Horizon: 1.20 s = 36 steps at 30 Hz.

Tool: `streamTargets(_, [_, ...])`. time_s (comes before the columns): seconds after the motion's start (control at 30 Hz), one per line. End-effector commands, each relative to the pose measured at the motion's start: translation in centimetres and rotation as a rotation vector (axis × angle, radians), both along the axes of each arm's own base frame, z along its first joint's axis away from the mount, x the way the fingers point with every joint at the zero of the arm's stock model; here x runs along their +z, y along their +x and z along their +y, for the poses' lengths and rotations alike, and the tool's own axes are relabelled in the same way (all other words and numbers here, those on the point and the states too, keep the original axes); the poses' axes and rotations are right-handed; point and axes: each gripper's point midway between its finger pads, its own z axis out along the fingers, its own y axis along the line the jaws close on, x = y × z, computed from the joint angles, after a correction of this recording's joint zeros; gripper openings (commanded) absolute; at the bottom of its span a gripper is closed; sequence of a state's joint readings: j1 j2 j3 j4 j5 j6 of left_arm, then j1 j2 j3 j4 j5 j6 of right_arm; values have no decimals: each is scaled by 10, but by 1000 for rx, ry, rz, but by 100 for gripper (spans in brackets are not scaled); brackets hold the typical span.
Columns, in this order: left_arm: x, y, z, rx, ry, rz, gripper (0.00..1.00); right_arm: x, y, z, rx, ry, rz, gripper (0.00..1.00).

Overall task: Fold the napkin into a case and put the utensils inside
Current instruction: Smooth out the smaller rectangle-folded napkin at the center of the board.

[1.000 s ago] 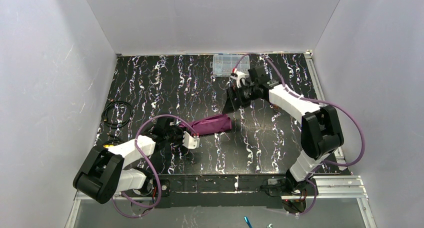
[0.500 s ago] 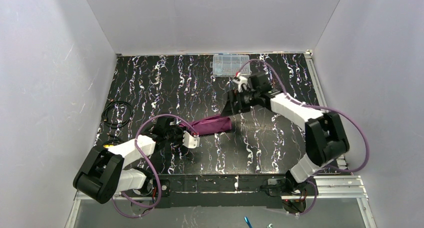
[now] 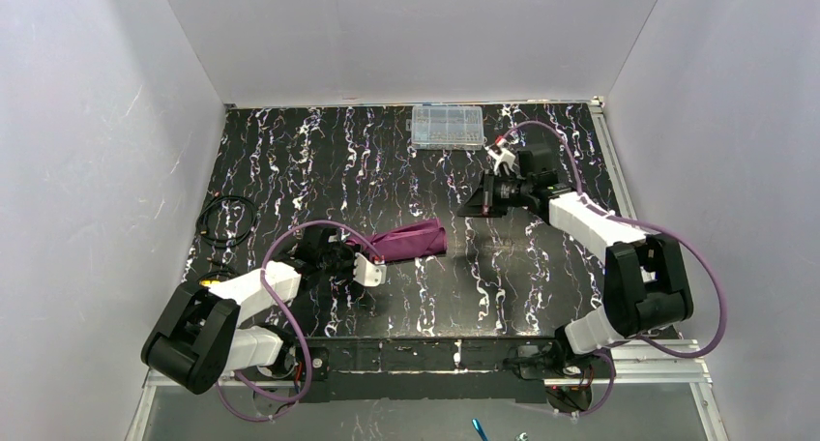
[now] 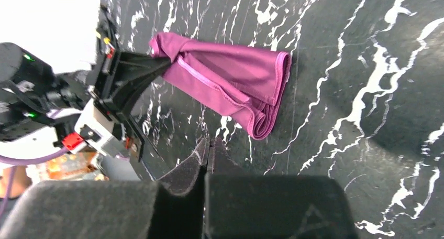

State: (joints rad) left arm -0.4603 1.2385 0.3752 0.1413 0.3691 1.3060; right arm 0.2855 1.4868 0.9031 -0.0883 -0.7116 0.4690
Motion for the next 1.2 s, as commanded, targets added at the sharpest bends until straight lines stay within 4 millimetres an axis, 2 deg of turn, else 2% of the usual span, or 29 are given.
streamTargets(0.0, [-15,-15,10,18,47,87,0,1,-33,34,138,-114,-73,1])
streamTargets(0.1, [-14,-14,9,18,46,88,0,-2,-57,67,236,-27,-76,1])
streamTargets(0.2, [-15,-15,10,20,46,92,0,-10,-59,84,290,56,-77,1])
streamTargets(0.3, [-15,-14,9,19,43,91,0,-34,-52,96,316,67,-27,1])
streamTargets(0.5, [-11,-11,7,28,37,88,0,-56,-33,119,335,80,-22,1])
streamTargets(0.63, [-12,-12,8,25,40,87,0,-78,-25,124,328,74,18,1])
streamTargets(0.77, [-13,-13,9,21,44,86,0,-77,-20,129,311,125,25,1])
streamTargets(0.93, [-13,-13,8,20,42,84,0,-99,-18,129,280,108,82,1])
streamTargets(1.07, [0,0,7,114,2,84,0,-128,-22,122,270,41,142,1])
streamTargets(1.17, [14,7,3,169,-49,97,0,-143,-25,117,265,5,169,1])
